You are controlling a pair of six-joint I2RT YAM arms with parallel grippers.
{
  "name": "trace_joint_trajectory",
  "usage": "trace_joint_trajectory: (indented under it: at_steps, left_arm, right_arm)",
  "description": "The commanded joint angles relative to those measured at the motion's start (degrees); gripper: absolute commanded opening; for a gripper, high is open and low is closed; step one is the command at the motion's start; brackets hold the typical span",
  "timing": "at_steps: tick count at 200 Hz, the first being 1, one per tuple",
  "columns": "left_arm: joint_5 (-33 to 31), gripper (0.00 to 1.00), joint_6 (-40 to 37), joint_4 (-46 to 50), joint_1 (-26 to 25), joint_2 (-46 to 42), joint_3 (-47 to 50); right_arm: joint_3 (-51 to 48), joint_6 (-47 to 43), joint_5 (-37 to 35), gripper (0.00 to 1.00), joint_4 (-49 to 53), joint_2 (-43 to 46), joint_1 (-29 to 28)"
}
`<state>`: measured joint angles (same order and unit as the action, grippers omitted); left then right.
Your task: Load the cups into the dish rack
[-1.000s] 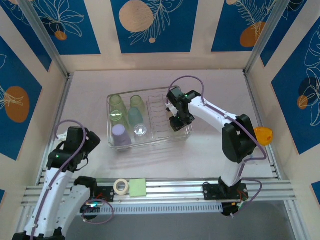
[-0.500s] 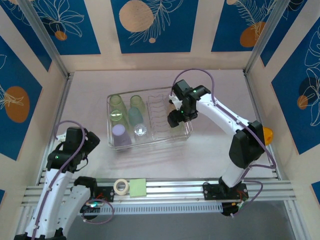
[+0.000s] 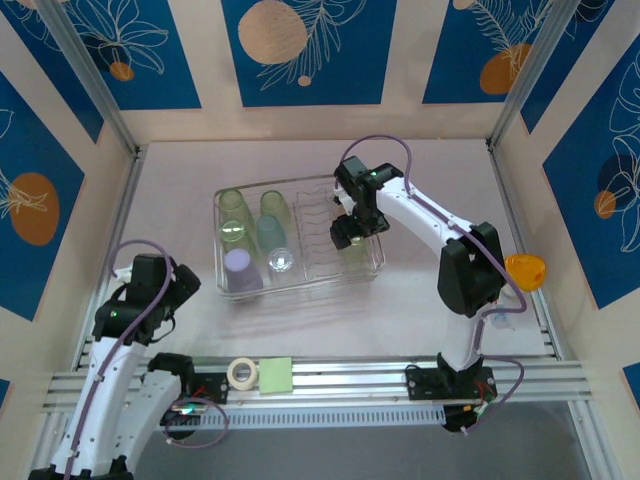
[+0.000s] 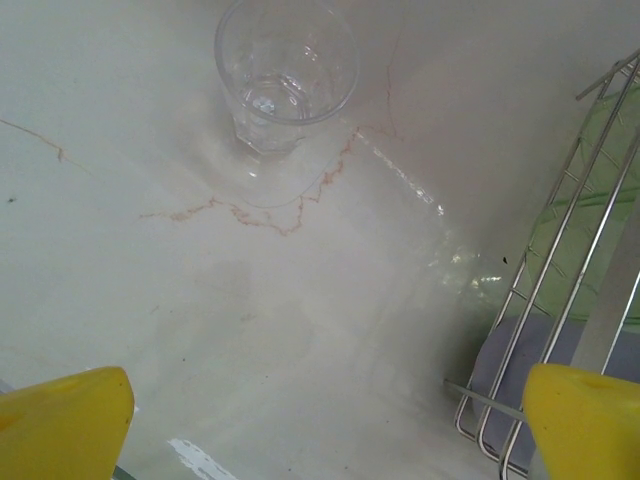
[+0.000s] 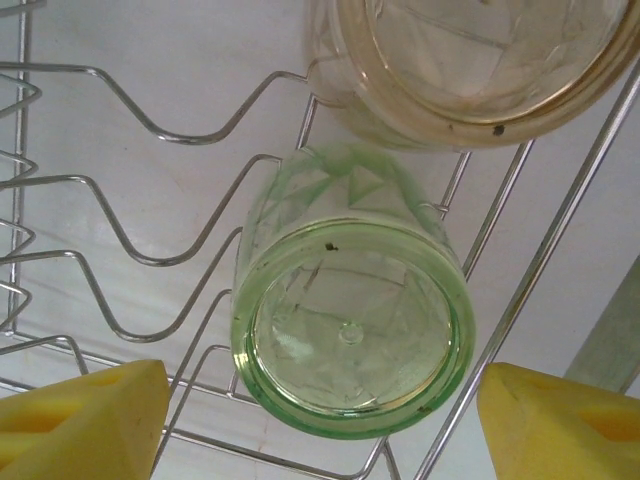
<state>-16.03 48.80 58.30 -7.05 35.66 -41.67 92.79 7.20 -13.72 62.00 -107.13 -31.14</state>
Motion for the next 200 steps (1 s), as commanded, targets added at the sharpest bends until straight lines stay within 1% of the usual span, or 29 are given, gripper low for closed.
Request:
trace_joint_trajectory:
  at_steps: [1,53,122,177,200]
  left_arm:
    - [0.98,1.0,-1.6,0.46,0.81,-1.2,-0.48]
    - [2.32,1.0,-1.6,-0.2,0.81,-1.51,0.62]
    - [3.09,1.0,-2.34,-0.75,0.81,-1.4,0.7]
    - [3.2,1.0,-2.49,-0.83,0.81,-1.38,0.8]
    - [3.25,1.0,-2.56,-0.91,0.81,-1.47,0.73]
  right_arm:
    - [1.18,0.72,-0.86,0.81,0.57,-2.46,0.08]
    - [3.86,-0.34,-3.05,0.8,1.5,-5.31,-1.03]
    - [4.07,-0.69,-6.2,0.7,2.14,-6.14,-1.76]
    - [3.37,-0.42,-8.66,0.64,0.92,-3.87,-2.04]
    - [2.13,0.17,-9.67,0.61,-0.63,-2.17,-2.0]
